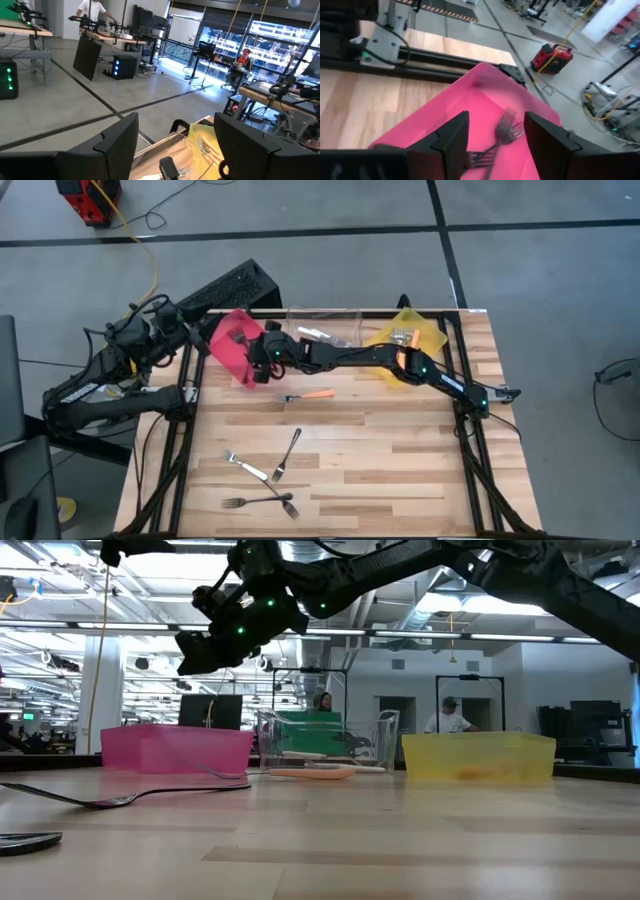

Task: Sort silverware by color (type)
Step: Put the orange fork into the yellow bin

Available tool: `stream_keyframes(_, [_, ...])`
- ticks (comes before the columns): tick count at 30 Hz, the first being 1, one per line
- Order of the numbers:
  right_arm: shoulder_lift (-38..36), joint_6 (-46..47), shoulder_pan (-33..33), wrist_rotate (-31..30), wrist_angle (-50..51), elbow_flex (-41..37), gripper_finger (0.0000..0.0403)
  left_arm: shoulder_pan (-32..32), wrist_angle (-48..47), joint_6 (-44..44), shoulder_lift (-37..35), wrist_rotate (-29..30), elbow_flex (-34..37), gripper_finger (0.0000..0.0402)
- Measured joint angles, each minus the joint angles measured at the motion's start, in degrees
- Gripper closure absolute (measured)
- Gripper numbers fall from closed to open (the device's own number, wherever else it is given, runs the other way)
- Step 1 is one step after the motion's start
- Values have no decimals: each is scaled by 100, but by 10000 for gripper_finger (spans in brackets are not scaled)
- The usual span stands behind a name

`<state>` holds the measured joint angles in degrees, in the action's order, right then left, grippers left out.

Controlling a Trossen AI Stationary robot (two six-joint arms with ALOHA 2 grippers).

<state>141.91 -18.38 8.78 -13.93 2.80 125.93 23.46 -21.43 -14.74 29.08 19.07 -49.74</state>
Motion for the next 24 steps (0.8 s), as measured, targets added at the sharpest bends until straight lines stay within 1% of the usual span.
stream_keyframes(7, [-75, -10, -113, 78, 233, -2, 186, -2, 0, 0, 0, -122, 0, 158])
stream_keyframes(9, [-169, -16, -157, 70, 116, 3, 186, 0, 25, 6, -2, -242, 0, 158])
stream_keyframes(12, [-515, -106, -164, 70, 451, 18, 186, 0, 52, 30, -2, -558, 0, 158])
stream_keyframes(14, [-678, -267, -195, 54, 436, 48, 186, -2, 50, 59, -2, -758, 0, 158])
stream_keyframes(16, [-927, -440, -216, 33, 858, 20, 186, -2, 51, 150, 0, -877, 0, 158])
stream_keyframes(18, [-1043, -549, -246, 33, 813, 33, 186, -1, 52, 162, -2, -921, 0, 158])
stream_keyframes(20, [-1289, -549, -249, 36, 1145, 12, 186, -2, 73, 164, 0, -923, 0, 158])
stream_keyframes(22, [-1442, -547, -276, 35, 1096, 32, 186, 0, 114, 165, -2, -913, 0, 158])
stream_keyframes(24, [-1711, -546, -266, 35, 1395, 22, 186, -2, 170, 188, 0, -867, 0, 158])
